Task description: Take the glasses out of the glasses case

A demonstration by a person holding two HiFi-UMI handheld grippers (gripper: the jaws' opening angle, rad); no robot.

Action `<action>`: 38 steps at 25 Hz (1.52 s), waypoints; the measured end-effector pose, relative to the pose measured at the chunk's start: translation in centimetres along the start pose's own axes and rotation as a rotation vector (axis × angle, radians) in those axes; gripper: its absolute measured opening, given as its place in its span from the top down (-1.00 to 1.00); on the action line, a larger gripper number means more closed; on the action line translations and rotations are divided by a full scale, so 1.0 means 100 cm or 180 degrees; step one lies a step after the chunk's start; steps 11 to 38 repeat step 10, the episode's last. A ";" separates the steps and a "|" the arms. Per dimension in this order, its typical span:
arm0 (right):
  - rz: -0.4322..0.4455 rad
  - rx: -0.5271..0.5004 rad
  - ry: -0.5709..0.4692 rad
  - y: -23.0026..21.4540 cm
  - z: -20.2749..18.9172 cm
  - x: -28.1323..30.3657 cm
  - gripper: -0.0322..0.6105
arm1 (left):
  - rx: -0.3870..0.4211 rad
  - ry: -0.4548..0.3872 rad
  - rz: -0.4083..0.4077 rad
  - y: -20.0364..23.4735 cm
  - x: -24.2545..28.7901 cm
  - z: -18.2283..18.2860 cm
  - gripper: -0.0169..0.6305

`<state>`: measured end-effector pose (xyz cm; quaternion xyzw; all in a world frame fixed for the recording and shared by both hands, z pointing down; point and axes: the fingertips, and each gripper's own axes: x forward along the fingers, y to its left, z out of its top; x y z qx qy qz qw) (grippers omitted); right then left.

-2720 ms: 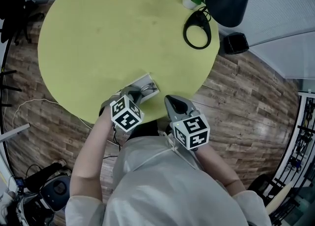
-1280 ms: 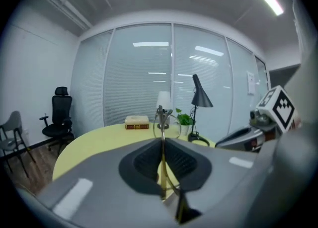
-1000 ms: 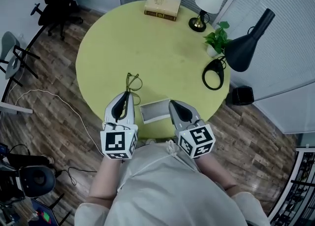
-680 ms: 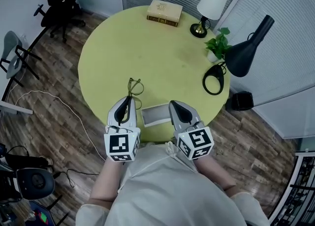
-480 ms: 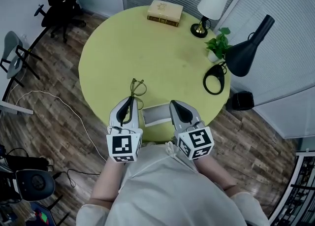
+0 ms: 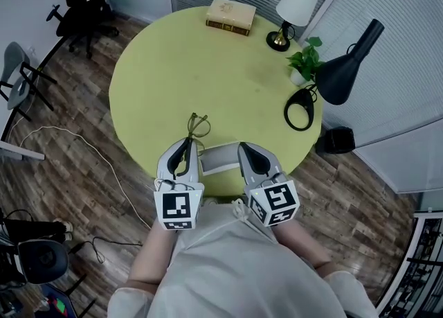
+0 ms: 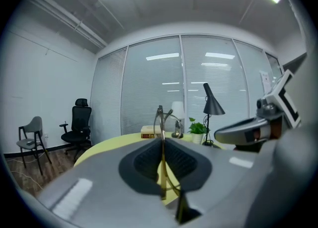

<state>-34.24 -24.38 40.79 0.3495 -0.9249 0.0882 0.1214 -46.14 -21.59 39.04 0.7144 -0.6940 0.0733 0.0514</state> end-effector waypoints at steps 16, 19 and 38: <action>0.0001 -0.0017 -0.0092 0.014 0.001 -0.012 0.90 | 0.0007 0.0043 -0.0034 -0.006 -0.015 -0.006 0.90; 0.0001 -0.0017 -0.0092 0.014 0.001 -0.012 0.90 | 0.0007 0.0043 -0.0034 -0.006 -0.015 -0.006 0.90; 0.0001 -0.0017 -0.0092 0.014 0.001 -0.012 0.90 | 0.0007 0.0043 -0.0034 -0.006 -0.015 -0.006 0.90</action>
